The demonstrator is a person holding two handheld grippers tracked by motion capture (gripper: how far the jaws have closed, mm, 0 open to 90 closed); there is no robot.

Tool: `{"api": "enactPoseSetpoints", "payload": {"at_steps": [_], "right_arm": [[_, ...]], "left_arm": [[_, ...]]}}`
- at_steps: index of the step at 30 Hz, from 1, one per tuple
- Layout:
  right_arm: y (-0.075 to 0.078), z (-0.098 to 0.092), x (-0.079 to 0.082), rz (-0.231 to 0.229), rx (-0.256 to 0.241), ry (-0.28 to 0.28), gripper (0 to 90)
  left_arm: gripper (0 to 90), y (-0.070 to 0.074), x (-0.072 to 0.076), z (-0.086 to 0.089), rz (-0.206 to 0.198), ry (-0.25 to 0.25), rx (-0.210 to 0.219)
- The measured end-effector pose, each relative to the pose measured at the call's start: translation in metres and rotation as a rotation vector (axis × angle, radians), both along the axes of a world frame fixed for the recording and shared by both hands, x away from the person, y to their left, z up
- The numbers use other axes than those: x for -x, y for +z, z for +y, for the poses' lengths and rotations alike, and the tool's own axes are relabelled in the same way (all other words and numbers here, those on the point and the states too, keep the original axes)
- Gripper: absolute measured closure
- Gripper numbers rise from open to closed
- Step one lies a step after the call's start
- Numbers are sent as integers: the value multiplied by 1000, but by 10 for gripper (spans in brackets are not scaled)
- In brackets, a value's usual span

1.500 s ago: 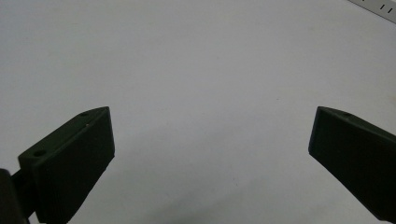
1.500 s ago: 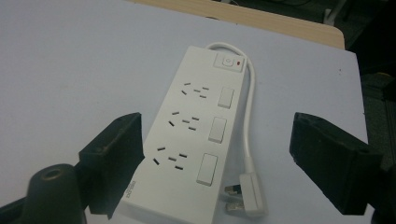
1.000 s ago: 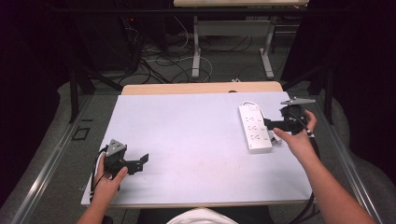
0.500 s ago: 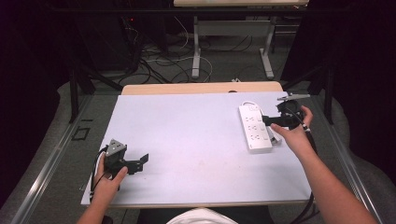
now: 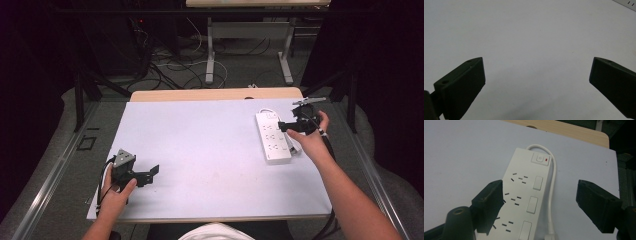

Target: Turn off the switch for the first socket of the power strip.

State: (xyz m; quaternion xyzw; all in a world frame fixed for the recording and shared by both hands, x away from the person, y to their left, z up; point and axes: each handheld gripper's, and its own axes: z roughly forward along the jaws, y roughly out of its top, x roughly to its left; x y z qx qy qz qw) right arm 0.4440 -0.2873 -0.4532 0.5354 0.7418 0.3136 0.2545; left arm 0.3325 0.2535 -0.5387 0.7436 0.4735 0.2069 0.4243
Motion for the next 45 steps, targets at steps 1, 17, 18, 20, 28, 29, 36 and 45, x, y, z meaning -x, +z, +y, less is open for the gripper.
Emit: {"api": "enactPoseSetpoints", "payload": {"at_steps": [1,17,18,20,28,29,36,45], "right_arm": [[0,0,-1,3,2,-4,212],[-4,6,-19,34,21,-4,228],[-5,7,-20,32,18,-4,232],[-6,7,-22,29,28,-1,237],[-13,9,-30,72,31,-14,281],[-14,9,-31,76,34,-15,290],[-18,8,-36,95,44,-27,311],[-22,2,-43,102,39,-68,311]], "left_arm": [[2,0,0,0,0,0,0],[2,0,0,0,-1,-2,0],[2,0,0,0,-1,-1,0],[2,0,0,0,0,-1,1],[2,0,0,0,-2,-6,-7],[2,0,-1,0,-2,-6,-7],[2,0,-1,0,-2,-7,-7],[2,-1,-1,0,2,-6,-2]]}}
